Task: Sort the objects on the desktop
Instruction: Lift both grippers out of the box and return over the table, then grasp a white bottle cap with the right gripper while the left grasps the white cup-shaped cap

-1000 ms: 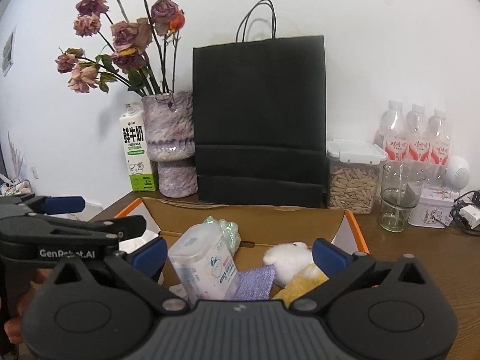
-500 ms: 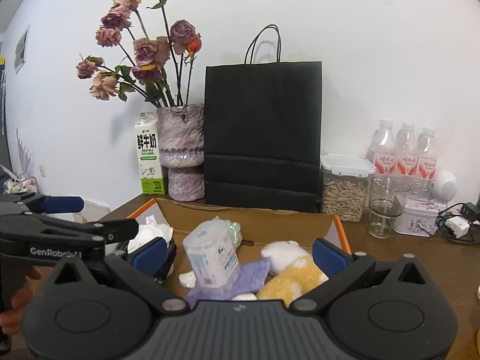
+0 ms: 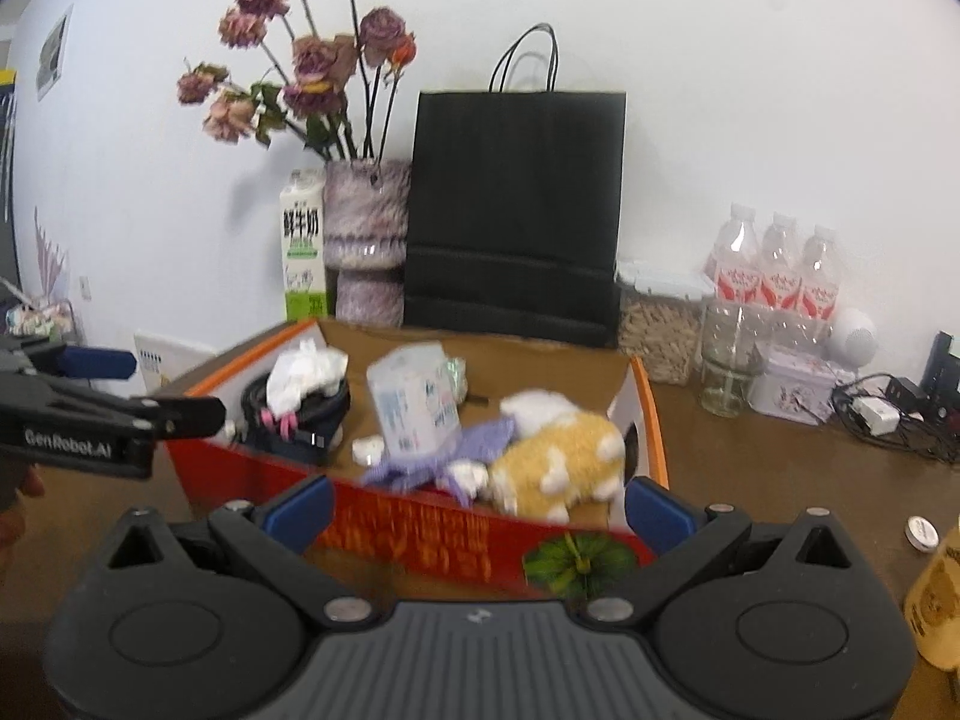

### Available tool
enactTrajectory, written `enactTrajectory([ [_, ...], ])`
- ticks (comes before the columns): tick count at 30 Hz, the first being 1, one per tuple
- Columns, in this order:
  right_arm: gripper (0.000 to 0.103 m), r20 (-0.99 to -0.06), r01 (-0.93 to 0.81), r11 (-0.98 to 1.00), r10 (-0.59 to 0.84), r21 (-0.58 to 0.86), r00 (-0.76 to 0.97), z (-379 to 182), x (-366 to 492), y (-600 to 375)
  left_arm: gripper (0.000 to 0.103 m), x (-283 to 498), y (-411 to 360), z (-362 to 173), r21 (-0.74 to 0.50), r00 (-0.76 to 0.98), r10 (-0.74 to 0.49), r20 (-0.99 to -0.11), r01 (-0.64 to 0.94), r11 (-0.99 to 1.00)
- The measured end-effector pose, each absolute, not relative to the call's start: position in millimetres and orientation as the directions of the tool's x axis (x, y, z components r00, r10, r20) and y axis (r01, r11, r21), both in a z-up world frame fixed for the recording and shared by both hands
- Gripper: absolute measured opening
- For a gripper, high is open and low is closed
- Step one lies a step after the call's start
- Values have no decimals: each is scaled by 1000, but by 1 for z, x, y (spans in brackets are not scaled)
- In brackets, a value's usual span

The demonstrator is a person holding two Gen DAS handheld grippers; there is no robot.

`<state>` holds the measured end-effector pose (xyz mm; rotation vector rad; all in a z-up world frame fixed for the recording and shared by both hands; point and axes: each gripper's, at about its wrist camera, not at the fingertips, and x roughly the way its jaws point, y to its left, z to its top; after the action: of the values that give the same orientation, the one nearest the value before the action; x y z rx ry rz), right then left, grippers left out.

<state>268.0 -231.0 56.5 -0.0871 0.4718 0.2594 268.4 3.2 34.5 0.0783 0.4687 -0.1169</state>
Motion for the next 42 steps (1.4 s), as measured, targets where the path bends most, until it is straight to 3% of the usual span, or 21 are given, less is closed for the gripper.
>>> enactTrajectory([
  [12,103,-569,-263,964,201,-29,798,21,230,-245,103,229,-6,1,38,820,-128,-558,179,983],
  [29,103,-632,-233,973,179,-2,754,-6,210,-252,102,201,-39,-31,48,748,-195,-635,290,956],
  [31,103,-634,-229,973,178,1,752,-7,211,-253,99,201,-43,-33,51,741,-198,-642,299,953],
  [34,103,-638,-228,974,178,5,749,-9,214,-254,84,204,-43,-38,34,727,-205,-656,300,953],
  [37,103,-642,-224,975,175,6,746,-12,218,-254,61,207,-40,-39,9,729,-210,-652,284,959],
  [38,103,-643,-222,975,173,4,746,-13,220,-254,43,207,-39,-38,8,733,-209,-647,280,960],
  [42,101,-638,-213,977,165,2,752,-13,228,-255,41,216,-36,-36,-14,730,-216,-649,272,962],
])
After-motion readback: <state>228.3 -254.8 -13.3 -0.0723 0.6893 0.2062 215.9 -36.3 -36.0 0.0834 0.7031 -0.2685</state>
